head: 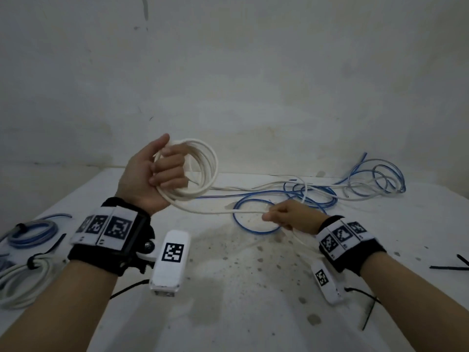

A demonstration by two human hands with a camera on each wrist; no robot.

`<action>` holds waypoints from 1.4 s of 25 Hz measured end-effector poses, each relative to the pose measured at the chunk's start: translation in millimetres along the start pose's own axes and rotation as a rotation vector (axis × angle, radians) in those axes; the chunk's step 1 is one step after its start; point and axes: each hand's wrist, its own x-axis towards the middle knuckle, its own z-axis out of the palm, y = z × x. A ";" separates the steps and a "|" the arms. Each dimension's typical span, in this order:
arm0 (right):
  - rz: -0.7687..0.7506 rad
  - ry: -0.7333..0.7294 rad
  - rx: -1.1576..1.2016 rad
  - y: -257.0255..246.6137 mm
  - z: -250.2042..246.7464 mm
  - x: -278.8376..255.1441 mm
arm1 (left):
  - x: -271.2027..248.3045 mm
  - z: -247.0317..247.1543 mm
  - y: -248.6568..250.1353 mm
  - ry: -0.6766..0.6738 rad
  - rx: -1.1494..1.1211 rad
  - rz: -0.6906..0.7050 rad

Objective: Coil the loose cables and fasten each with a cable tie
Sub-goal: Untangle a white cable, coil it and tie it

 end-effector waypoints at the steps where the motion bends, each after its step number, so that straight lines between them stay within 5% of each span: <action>1: 0.038 0.037 0.039 1.2 -6.2 2.3 | -2.6 -0.6 -0.6 -0.044 0.030 -0.064; 4: 0.096 0.136 0.215 -12.0 -18.1 10.8 | -2.7 -5.0 -18.2 -0.035 0.132 -0.275; 7: 0.182 0.219 0.391 -42.3 -17.3 22.7 | 7.6 -5.1 -54.4 0.228 0.500 -0.338; 10: 0.189 0.213 0.479 -79.9 -4.5 22.0 | 23.6 -10.7 -76.7 0.491 0.586 -0.224; 13: -0.002 0.037 0.412 -110.0 14.8 3.9 | 34.3 -16.2 -77.2 0.615 0.471 -0.036; 18: -0.203 -0.022 -0.087 -116.1 47.9 -12.2 | 37.4 -11.0 -64.3 0.748 0.481 0.187; 24: -0.429 -0.079 -0.076 -101.6 70.7 -28.2 | 13.7 -23.9 -16.1 0.615 -0.014 0.418; 27: -0.338 -0.161 -0.063 -81.2 59.2 -23.4 | -10.8 -21.9 0.0 0.298 -0.190 0.284; 30: -0.155 -0.178 -0.214 -52.3 45.3 -11.1 | -33.4 -12.7 6.4 0.244 -0.082 0.168; 32: -0.027 -0.105 -0.343 -32.6 32.5 -3.1 | -39.3 -7.4 9.6 0.076 -0.036 0.063; 35: 0.051 0.092 -0.401 -27.4 9.8 8.1 | -43.1 -7.7 -4.4 0.031 0.056 -0.126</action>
